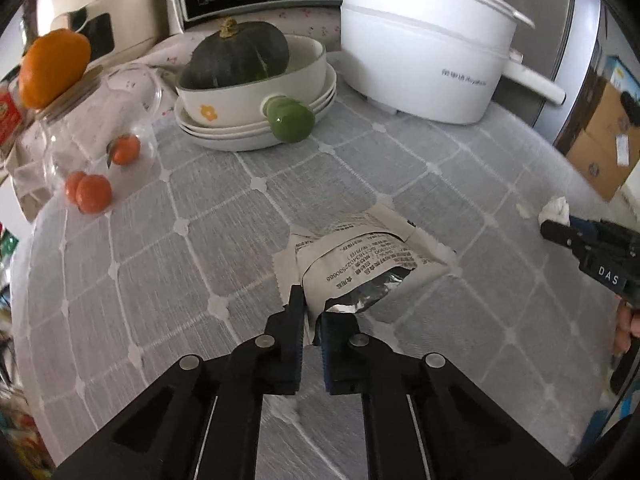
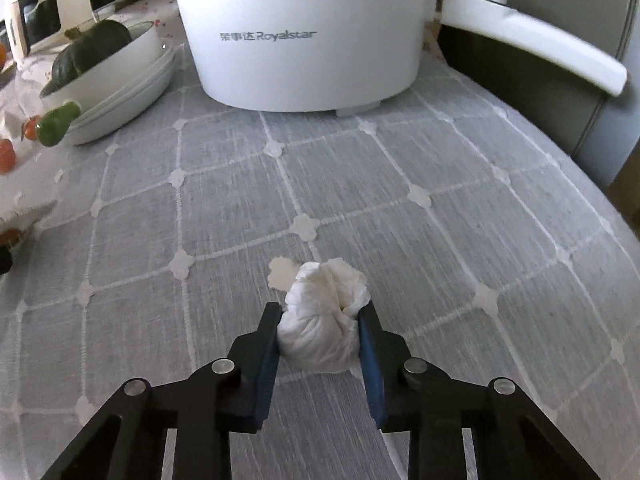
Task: Collect trash
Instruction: 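Carry the paper wrapper and tissue over the bin and open both tools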
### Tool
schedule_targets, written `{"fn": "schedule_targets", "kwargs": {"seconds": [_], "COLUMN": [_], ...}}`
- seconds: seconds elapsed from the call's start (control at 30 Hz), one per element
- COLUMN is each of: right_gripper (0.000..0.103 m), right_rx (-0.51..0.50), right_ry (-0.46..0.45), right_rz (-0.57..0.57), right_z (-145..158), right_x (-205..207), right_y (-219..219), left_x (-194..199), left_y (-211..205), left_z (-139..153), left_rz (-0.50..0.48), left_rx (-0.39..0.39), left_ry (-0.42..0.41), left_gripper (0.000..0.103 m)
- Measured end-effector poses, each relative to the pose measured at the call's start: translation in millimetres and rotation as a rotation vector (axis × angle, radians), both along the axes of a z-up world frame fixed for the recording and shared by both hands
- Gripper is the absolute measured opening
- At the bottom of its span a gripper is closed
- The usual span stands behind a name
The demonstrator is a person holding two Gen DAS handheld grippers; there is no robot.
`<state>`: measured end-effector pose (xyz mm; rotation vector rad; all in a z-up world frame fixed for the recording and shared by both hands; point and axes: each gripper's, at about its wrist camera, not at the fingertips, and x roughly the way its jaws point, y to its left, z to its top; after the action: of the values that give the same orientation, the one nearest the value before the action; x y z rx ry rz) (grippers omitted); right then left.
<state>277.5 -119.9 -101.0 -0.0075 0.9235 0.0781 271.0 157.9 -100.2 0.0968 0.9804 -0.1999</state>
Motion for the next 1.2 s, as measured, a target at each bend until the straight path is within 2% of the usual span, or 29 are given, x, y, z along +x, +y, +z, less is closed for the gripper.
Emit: {"fn": "schedule_targets", "kwargs": {"seconds": [0.3, 0.6, 0.7, 0.9, 0.97, 1.07, 1.2], "right_gripper": [0.032, 0.032, 0.032, 0.032, 0.032, 0.032, 0.032], "right_rx": [0.042, 0.018, 0.017, 0.022, 0.017, 0.007, 0.041], "right_ry": [-0.031, -0.072, -0.073, -0.046, -0.045, -0.033, 0.001], "right_rz": [-0.004, -0.044, -0.052, -0.083, -0.090, -0.106, -0.154], "right_z": [45, 88, 95, 104, 105, 102, 95], "right_x": [-39, -96, -114, -153, -165, -185, -208], "right_y": [-27, -69, -83, -111, -119, -134, -159], "left_x": [-47, -103, -123, -160, -167, -182, -191], "left_y": [-38, -87, -104, -131, -142, -161, -182], "left_z": [38, 72, 78, 77, 80, 92, 93], "left_rz": [-0.050, -0.100, -0.116, -0.117, -0.138, -0.181, -0.226], "left_rx": [-0.057, -0.130, -0.169, -0.310, -0.318, -0.316, -0.347], "left_ry": [-0.031, -0.056, -0.059, -0.038, -0.034, -0.073, -0.059], "left_gripper": [0.006, 0.006, 0.006, 0.006, 0.006, 0.006, 0.006]}}
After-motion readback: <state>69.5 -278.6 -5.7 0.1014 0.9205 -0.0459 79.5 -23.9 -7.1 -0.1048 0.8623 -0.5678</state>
